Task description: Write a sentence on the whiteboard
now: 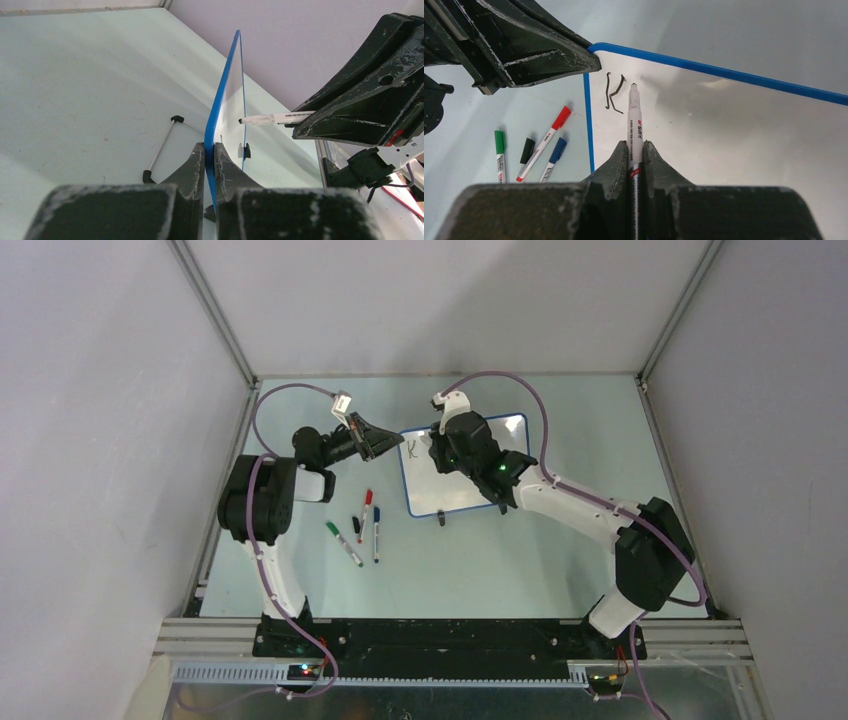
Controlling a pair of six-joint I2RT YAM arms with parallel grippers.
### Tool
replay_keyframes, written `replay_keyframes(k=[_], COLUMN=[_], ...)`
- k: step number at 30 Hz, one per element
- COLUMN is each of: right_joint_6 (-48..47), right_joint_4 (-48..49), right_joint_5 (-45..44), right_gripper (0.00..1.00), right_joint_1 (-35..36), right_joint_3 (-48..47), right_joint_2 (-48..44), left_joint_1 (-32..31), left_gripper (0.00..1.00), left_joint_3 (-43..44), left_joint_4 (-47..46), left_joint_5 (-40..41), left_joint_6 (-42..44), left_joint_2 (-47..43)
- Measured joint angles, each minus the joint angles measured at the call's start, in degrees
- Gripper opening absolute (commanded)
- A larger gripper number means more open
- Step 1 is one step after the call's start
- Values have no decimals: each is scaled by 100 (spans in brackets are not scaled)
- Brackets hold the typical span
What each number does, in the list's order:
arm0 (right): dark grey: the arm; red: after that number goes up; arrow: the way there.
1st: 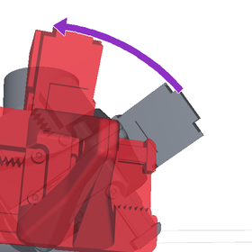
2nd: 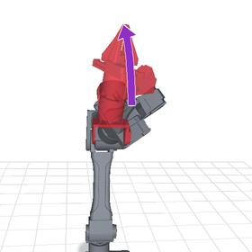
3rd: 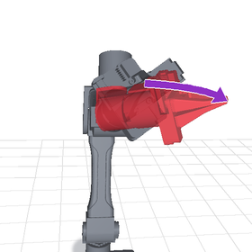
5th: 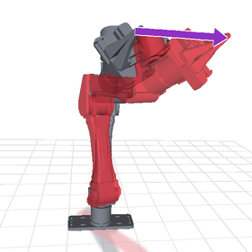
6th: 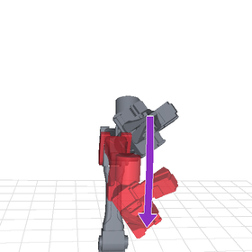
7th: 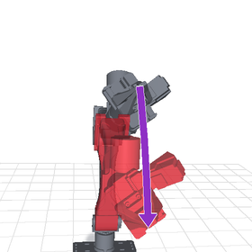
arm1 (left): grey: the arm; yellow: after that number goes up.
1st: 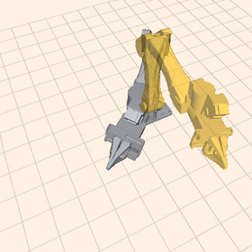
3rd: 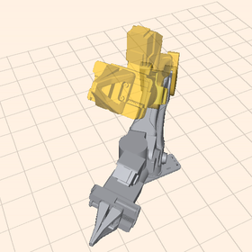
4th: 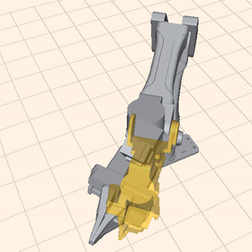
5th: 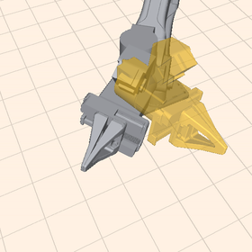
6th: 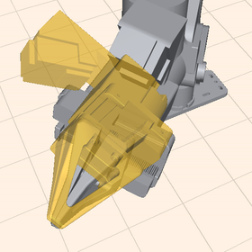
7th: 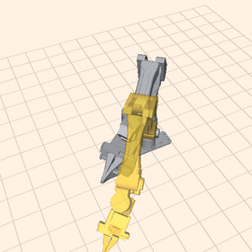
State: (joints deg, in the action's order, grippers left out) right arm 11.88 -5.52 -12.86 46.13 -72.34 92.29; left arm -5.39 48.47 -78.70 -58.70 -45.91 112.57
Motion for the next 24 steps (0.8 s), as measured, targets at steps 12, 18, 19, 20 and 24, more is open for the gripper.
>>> replay_keyframes(k=[12, 18, 19, 20, 24], right_joint_6=[7, 11, 9, 9, 11], right_joint_4=[-70, -76, -76, -85, -155], right_joint_5=[28, 26, 26, 26, 28], right_gripper=[0, 0, 0, 0, 0], right_joint_1=[-15, -26, -26, -31, -35], right_joint_3=[-96, -164, -164, -168, -219], right_joint_2=[129, 234, 245, 267, 330], left_joint_1=[0, -2, -2, -2, 0], left_gripper=[0, 0, 0, 0, 0], left_joint_3=[0, 0, 0, 0, -4], left_joint_4=[-2, -2, -2, -2, 2], left_joint_5=[-2, -2, -2, -2, 2], left_joint_6=[0, 0, 0, 0, 7], left_joint_2=[-2, -2, -2, -2, -2])
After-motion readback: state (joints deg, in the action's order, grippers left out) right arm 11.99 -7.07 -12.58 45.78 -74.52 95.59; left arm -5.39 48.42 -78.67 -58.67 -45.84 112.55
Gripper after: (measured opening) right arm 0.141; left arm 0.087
